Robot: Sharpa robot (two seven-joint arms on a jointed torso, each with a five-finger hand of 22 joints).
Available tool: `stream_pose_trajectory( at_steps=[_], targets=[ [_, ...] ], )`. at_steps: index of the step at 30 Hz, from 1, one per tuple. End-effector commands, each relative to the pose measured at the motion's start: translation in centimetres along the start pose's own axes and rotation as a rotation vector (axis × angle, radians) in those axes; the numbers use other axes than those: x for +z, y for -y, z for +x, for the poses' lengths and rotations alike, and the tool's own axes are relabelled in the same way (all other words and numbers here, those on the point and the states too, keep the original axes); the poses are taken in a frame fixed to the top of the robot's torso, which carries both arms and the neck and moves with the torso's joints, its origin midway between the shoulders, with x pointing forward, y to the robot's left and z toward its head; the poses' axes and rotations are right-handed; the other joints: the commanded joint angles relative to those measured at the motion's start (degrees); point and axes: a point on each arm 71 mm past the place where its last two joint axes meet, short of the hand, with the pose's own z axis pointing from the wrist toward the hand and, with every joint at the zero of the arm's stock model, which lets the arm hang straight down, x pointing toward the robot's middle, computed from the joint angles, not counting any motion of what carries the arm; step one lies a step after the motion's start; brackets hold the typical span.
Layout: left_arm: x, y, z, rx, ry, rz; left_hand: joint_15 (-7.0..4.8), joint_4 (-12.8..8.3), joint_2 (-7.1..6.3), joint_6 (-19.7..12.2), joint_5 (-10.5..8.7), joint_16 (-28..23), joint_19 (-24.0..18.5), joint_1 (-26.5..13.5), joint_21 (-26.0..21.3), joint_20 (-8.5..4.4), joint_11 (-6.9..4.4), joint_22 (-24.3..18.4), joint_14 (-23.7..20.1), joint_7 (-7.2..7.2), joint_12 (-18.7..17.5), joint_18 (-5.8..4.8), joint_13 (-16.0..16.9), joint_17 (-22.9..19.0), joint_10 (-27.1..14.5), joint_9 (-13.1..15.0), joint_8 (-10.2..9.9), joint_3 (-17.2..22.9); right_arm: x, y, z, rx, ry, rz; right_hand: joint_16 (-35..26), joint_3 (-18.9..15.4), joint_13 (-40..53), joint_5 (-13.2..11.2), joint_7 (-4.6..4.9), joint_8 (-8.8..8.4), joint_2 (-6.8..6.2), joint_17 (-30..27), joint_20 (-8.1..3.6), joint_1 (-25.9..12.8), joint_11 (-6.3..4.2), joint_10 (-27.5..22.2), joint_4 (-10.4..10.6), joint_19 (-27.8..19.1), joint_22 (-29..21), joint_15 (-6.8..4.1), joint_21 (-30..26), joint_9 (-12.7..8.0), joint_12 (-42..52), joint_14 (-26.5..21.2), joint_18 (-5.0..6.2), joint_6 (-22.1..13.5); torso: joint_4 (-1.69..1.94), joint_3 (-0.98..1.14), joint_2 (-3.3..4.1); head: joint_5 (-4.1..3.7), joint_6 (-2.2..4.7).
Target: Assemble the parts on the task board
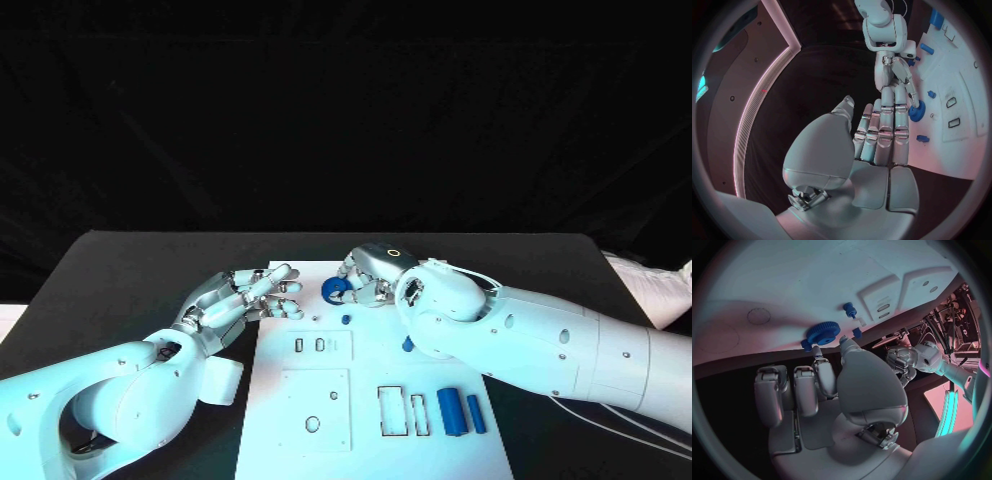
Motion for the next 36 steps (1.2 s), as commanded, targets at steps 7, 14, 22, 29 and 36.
stream_pose_trajectory(
  at_steps=[7, 14, 22, 29, 36],
  targets=[
    [0.0, 0.1, 0.1, -0.008, -0.017, 0.005, 0.05, -0.31, 0.31, 0.18, -0.31, -0.18, -0.07, 0.24, 0.39, 0.15, 0.22, 0.05, 0.14, 0.4, -0.3, 0.5, 0.05, 0.04, 0.13, -0.02, -0.36, 0.05, -1.6, 1.2, -1.9, 0.174, 0.179, -0.081, 0.47, -0.06, 4.22, 2.59, 0.0, -0.43, 1.1, 6.29, 0.25, 2.82, -0.08, 0.28, -1.33, 2.77, 11.05, 0.35, 0.31, -0.16, 0.28, 4.3, -0.67, 0.37, -0.11, 0.07, -0.03, 0.04, 0.23],
    [0.0, 0.1, -0.2, -0.006, -0.011, 0.005, 0.05, -0.31, 0.31, 0.18, -0.31, -0.18, -0.07, 0.24, 0.39, 0.15, 0.22, 0.05, 0.14, 0.4, -0.3, 0.5, 0.05, 0.04, 0.13, -0.02, -0.36, 0.05, -4.7, 5.6, -3.7, 0.353, 0.186, -0.078, 0.43, 0.29, 3.98, 3.04, 0.18, -0.52, 0.97, 6.24, 0.34, 5.76, 0.04, -0.05, -2.97, 2.54, 10.81, 0.46, 0.17, -0.34, -0.31, 4.25, -0.6, 0.01, -0.54, 0.13, -0.21, -0.15, 0.53],
    [0.1, 0.0, -0.3, -0.005, -0.01, 0.005, 0.06, -0.35, 0.3, 0.18, -0.31, -0.21, -0.11, 0.24, 0.43, 0.16, 0.24, 0.08, 0.11, 0.41, -0.35, 0.5, 0.05, 0.12, 0.11, -0.02, -0.39, 0.03, -8.4, 12.5, -5.3, 0.404, 0.196, -0.011, 0.93, -0.07, 4.37, 1.7, 0.4, -0.6, -1.23, 7.35, 0.44, 9.9, 0.18, 0.0, -6.35, 2.58, 10.89, 0.58, 0.19, -0.54, 0.08, 4.45, -0.62, -1.06, -1.37, 0.64, -0.53, -0.35, 0.89],
    [0.3, -0.1, -0.3, -0.006, -0.012, 0.004, 0.06, -0.35, 0.3, 0.18, -0.31, -0.21, -0.11, 0.24, 0.43, 0.16, 0.24, 0.08, 0.11, 0.41, -0.35, 0.5, 0.05, 0.12, 0.11, -0.02, -0.39, 0.03, -10.0, 15.5, -4.9, 0.384, 0.159, 0.044, 1.05, 0.1, 4.43, 1.78, 0.43, -0.49, -1.32, 7.62, 0.48, 11.54, 0.18, -0.02, -7.63, 2.62, 10.96, 0.61, 0.21, -0.49, 0.09, 4.49, -0.63, -1.08, -1.75, 1.06, -0.61, -0.67, 0.9],
    [0.4, -0.2, -0.2, -0.007, -0.013, 0.002, 0.06, -0.35, 0.3, 0.18, -0.31, -0.21, -0.11, 0.24, 0.43, 0.16, 0.24, 0.08, 0.11, 0.41, -0.35, 0.5, 0.05, 0.12, 0.11, -0.02, -0.39, 0.03, -10.3, 17.0, -3.4, 0.359, 0.11, 0.089, 1.09, 0.13, 4.41, 1.79, 0.42, -0.46, -1.28, 7.71, 0.49, 11.69, 0.18, -0.04, -7.76, 2.61, 10.95, 0.61, 0.2, -0.47, 0.04, 4.51, -0.63, -1.04, -1.67, 1.22, -0.57, -0.37, 0.91]
  ],
)
